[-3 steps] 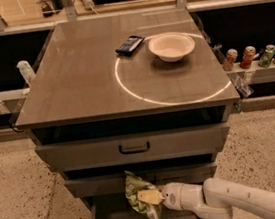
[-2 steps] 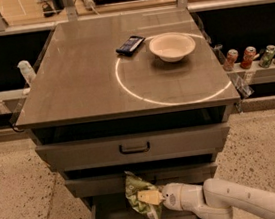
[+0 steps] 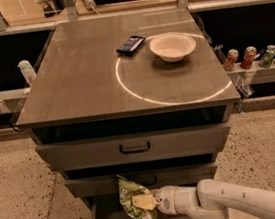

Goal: Place green jalapeno chip bag into bottom drawer

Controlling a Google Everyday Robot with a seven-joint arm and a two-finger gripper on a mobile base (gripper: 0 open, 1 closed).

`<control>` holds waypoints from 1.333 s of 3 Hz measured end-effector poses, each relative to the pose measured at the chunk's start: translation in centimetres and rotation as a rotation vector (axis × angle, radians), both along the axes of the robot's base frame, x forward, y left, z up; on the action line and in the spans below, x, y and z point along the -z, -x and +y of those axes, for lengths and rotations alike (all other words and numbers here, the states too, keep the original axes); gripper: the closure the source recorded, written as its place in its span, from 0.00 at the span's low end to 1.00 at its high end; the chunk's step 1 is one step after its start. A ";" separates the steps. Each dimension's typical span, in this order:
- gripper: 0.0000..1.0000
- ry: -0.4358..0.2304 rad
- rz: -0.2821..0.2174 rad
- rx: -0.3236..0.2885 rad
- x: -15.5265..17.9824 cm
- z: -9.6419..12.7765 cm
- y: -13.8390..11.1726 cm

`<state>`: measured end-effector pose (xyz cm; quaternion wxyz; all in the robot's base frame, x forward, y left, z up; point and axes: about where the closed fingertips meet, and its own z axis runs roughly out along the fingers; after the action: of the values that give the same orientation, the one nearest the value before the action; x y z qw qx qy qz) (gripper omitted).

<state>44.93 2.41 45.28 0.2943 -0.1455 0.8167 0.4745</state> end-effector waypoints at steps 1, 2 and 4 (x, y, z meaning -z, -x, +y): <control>1.00 0.048 0.101 0.033 3.8 -0.3 0.0; 1.00 0.083 0.185 0.065 7.7 -0.9 -0.3; 1.00 0.079 0.289 0.143 14.5 -2.5 -2.0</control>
Offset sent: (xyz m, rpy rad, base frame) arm 0.0062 -0.0195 -0.1228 -0.1282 0.2866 -0.1103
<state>46.97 -0.11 30.80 0.2010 -0.0286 0.8768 0.4360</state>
